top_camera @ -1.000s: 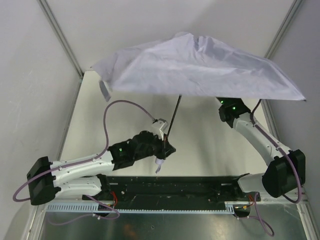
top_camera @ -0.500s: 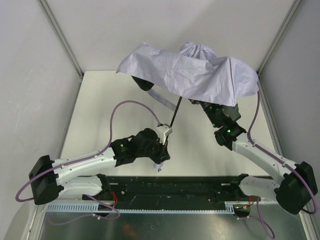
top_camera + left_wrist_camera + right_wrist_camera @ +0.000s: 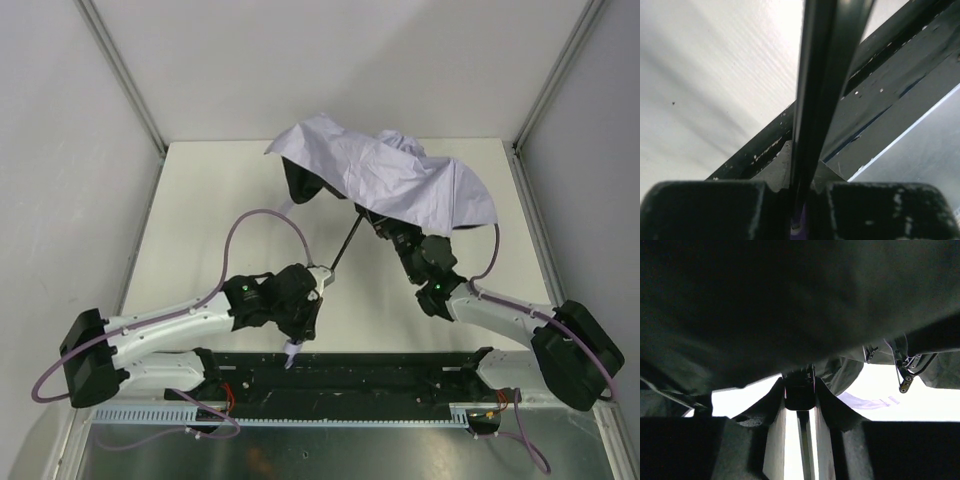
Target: Put away the umbrella
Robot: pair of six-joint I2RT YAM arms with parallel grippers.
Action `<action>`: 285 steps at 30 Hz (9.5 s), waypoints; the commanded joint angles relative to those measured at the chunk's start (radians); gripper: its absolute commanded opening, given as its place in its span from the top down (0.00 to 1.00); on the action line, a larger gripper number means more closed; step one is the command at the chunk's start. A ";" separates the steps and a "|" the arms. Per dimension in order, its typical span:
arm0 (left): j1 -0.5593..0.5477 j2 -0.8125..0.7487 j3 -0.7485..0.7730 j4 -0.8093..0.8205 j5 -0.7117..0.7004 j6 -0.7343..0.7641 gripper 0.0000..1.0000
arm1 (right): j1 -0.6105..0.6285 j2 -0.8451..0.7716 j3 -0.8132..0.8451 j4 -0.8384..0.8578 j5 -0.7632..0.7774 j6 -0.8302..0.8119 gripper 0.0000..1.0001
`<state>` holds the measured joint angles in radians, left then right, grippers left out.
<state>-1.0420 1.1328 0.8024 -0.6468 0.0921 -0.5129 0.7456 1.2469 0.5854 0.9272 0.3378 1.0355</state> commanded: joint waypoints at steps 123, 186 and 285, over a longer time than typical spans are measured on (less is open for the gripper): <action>0.229 -0.141 0.051 1.012 -0.023 -0.365 0.48 | -0.224 -0.318 0.087 -0.321 -1.288 -0.696 1.00; 0.245 -0.323 0.119 0.788 0.139 -0.010 1.00 | 0.048 -0.128 0.469 -0.865 -0.796 -0.859 0.01; 0.051 -0.186 0.159 0.897 0.124 -0.001 0.02 | -0.296 -0.285 0.181 -0.161 -1.523 -0.267 1.00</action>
<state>-0.9905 0.9276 0.8982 0.2901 0.3744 -0.5186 0.4175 1.0023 0.7326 0.6930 -1.1782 0.7551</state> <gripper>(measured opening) 0.940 0.124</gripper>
